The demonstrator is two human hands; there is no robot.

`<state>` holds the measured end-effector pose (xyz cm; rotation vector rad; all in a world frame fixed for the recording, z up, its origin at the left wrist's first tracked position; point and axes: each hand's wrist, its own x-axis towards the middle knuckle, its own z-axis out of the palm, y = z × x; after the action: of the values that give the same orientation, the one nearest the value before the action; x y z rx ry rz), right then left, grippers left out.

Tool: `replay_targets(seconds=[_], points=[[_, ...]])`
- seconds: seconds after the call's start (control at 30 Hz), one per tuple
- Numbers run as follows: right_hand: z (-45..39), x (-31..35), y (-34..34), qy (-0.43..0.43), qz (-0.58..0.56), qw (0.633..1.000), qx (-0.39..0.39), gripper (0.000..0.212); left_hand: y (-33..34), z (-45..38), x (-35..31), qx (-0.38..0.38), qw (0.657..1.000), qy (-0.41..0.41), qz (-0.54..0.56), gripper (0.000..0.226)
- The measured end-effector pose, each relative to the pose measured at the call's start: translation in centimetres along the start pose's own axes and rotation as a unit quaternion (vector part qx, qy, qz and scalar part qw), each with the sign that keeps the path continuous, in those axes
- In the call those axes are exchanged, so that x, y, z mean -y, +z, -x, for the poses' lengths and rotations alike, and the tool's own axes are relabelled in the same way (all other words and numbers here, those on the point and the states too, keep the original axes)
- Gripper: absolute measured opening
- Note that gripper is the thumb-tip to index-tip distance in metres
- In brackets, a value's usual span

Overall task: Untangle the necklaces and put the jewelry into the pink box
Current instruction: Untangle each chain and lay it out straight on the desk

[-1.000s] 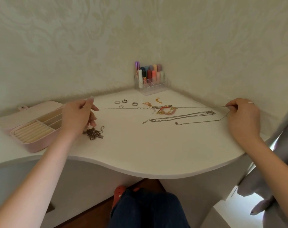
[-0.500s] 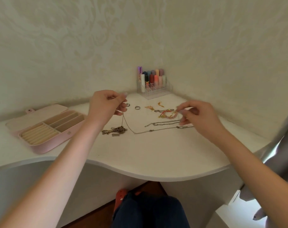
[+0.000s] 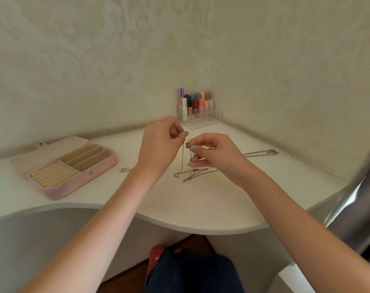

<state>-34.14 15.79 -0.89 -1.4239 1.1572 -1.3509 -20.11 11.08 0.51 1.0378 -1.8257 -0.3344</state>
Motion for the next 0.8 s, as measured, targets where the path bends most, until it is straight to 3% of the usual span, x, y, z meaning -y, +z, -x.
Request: replay_targets(seconds=[0.1,0.3,0.37,0.47,0.67,0.8], points=[[0.2,0.2,0.3,0.018,-0.028,0.997,0.072,0.009,0.0,-0.2,-0.2,0.01,1.0,0.002,0.004,0.005],[0.1,0.4,0.8,0.035,-0.098,0.987,0.126,0.01,-0.4,-0.1,0.3,0.019,0.997,-0.025,0.07,0.003],[0.1,0.3,0.8,0.029,-0.102,0.985,0.136,0.011,-0.6,-0.1,1.0,0.015,1.0,-0.007,0.023,0.003],[0.1,0.5,0.4,0.003,-0.1,0.989,0.11,0.014,-0.9,-0.1,2.5,0.017,0.999,0.002,-0.029,0.008],[-0.1,1.6,-2.3,-0.047,-0.18,0.982,0.006,0.016,-2.2,1.3,7.2,0.026,0.995,-0.089,-0.048,0.006],[-0.2,1.6,-3.4,-0.077,-0.197,0.976,-0.053,0.018,-2.8,1.9,8.3,0.034,0.99,-0.065,-0.119,0.01]])
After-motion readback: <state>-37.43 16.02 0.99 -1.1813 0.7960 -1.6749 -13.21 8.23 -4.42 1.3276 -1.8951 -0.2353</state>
